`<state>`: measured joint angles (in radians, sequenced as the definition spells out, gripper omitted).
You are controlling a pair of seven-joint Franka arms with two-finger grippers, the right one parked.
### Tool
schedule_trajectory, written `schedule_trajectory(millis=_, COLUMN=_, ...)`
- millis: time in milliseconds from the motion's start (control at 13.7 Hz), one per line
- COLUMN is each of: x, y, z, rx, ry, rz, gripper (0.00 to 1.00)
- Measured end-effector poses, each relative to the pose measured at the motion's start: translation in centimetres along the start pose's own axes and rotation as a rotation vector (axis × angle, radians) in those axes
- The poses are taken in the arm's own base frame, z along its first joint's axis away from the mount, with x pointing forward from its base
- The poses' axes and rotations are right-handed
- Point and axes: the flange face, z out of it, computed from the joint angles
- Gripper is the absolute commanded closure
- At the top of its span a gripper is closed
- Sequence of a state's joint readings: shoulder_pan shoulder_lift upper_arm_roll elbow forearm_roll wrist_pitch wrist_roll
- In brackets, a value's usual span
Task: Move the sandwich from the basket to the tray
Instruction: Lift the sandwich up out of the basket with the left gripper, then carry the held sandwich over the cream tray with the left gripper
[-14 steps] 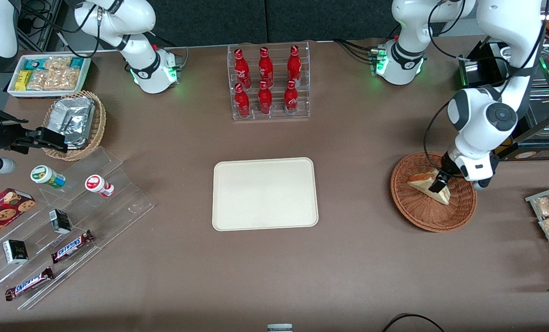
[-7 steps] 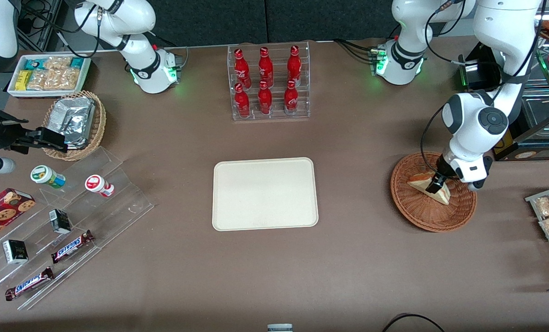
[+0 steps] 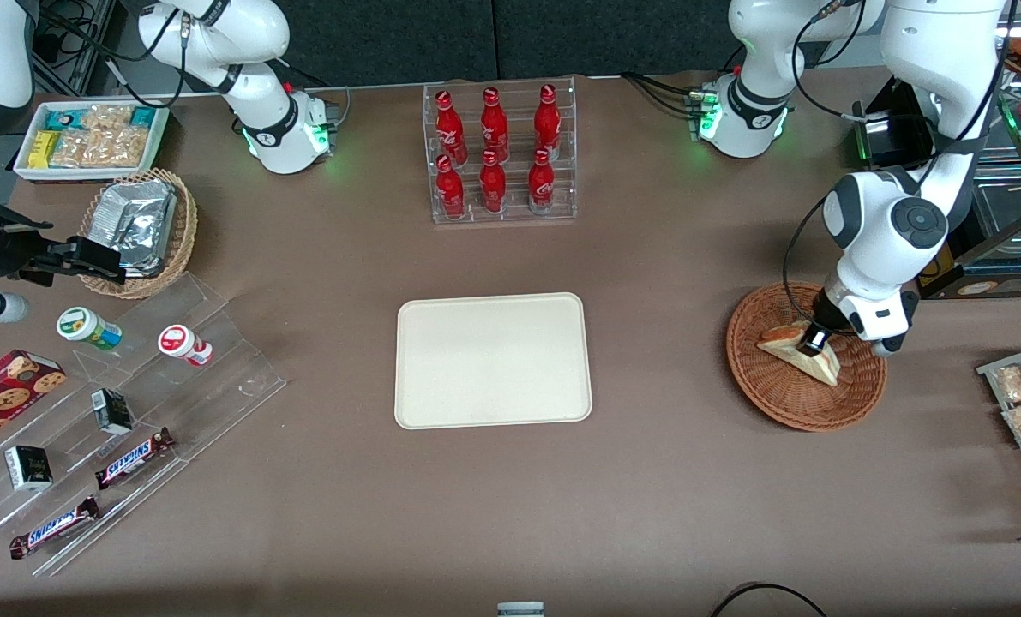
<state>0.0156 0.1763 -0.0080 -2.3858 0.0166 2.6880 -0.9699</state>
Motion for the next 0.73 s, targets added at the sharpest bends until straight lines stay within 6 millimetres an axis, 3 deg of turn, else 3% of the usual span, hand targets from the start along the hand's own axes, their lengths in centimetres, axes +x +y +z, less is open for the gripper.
schedule_trajectory(millis=146, x=0.0, y=1.3, z=-3.0, rx=0.053, ry=-0.037, rz=0.041, gripper=0.95)
schedule_trajectory(millis=291, x=-1.1, y=3.6, z=-8.0, rx=0.097, ry=-0.070, rz=0.100, gripper=0.95)
schedule_trajectory(millis=510, x=-4.5, y=8.1, z=-15.2, rx=0.152, ry=-0.082, rz=0.213, gripper=0.95)
schedule_trajectory(millis=656, x=-7.5, y=11.1, z=-18.1, rx=0.159, ry=-0.083, rz=0.288, gripper=0.94)
schedule_trajectory(millis=728, x=-9.4, y=12.6, z=-18.7, rx=0.153, ry=-0.083, rz=0.330, gripper=0.94)
